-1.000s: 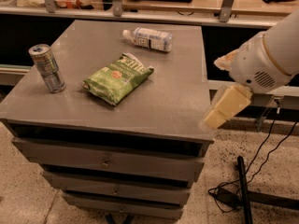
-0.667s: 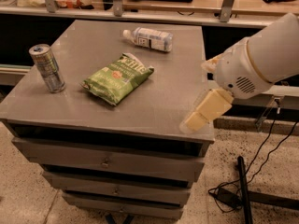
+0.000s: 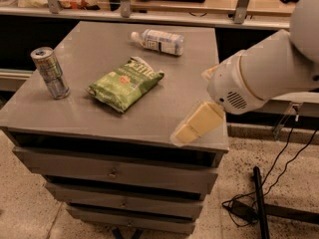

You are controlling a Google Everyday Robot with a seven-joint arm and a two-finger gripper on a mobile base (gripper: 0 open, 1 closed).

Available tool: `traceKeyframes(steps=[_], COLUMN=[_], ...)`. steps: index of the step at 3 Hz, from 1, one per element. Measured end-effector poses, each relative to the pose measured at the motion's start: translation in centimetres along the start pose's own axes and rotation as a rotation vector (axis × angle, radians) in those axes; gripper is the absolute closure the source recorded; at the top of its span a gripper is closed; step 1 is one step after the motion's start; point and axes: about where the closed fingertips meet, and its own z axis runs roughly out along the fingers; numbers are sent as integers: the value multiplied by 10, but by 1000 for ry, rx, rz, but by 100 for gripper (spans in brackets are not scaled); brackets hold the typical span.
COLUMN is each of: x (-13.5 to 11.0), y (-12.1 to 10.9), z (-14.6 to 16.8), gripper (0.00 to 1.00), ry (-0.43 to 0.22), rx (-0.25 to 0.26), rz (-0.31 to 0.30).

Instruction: Pick green jalapeno chip bag

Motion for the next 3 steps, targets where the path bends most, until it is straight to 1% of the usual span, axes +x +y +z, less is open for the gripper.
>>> traceKeyframes(steps=[1, 2, 3], x=[-8, -23, -44], y=[-13, -40, -66], z=[13, 40, 77], gripper=[0, 0, 0], ry=[-35, -88, -148], rx=[36, 104, 116], rz=[-11, -8, 0])
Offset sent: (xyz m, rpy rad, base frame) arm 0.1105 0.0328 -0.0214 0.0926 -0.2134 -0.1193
